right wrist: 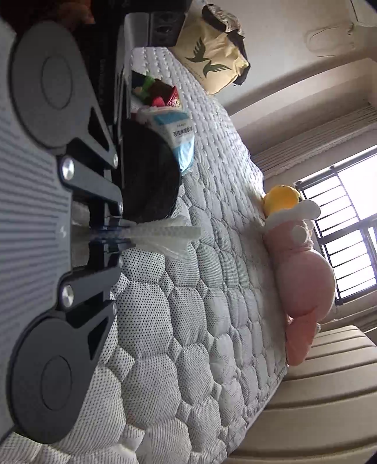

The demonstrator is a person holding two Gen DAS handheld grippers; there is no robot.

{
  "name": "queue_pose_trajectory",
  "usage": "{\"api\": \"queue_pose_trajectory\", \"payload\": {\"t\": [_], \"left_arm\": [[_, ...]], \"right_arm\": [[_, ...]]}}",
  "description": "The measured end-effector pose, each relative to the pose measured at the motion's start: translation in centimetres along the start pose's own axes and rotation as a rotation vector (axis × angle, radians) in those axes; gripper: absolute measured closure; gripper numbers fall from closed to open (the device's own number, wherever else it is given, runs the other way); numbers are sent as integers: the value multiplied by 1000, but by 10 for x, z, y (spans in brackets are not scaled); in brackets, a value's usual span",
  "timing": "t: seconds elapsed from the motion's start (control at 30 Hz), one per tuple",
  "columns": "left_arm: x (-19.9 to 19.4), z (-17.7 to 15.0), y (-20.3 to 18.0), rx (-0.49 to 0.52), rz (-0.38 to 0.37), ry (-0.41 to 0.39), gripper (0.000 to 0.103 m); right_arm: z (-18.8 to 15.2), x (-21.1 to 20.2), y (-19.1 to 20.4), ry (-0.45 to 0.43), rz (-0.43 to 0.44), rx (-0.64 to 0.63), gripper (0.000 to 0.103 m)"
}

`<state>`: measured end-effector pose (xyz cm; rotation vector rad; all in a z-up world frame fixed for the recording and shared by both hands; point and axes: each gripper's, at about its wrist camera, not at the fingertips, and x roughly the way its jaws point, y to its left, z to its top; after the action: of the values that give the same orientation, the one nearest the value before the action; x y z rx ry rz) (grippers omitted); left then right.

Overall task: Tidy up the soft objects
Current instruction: 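Rub the tissue in the right tool over the black cap while the left tool holds it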

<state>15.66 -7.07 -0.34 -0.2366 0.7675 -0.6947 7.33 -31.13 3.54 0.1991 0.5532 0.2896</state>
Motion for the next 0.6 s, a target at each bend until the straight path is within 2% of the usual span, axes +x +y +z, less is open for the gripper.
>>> {"api": "queue_pose_trajectory", "payload": {"t": [0.07,0.13,0.2,0.23,0.27,0.3,0.37,0.5,0.6], "left_arm": [[-2,-8,-9,21,-56,25,66],[0,-14,-14,52,-8,36,65],[-1,-18,-11,37,42,19,52],[-6,-19,-9,14,46,4,50],[-12,-20,-9,3,56,-14,42],[-18,-23,-12,7,69,-35,23],[-33,-30,-21,37,92,-84,9],[-49,-46,-52,141,87,-104,8],[-51,-58,-73,234,120,-78,7]], "right_arm": [[2,-5,-3,2,14,9,96],[-3,2,-2,3,-5,22,96],[-1,-2,-8,-2,-17,83,96],[0,-6,-7,-10,16,98,96],[2,-11,-4,-18,55,109,96],[4,-14,1,-21,106,112,96],[6,-15,14,-14,209,113,96],[0,28,48,101,313,58,96],[-1,29,48,106,325,56,96]]}}
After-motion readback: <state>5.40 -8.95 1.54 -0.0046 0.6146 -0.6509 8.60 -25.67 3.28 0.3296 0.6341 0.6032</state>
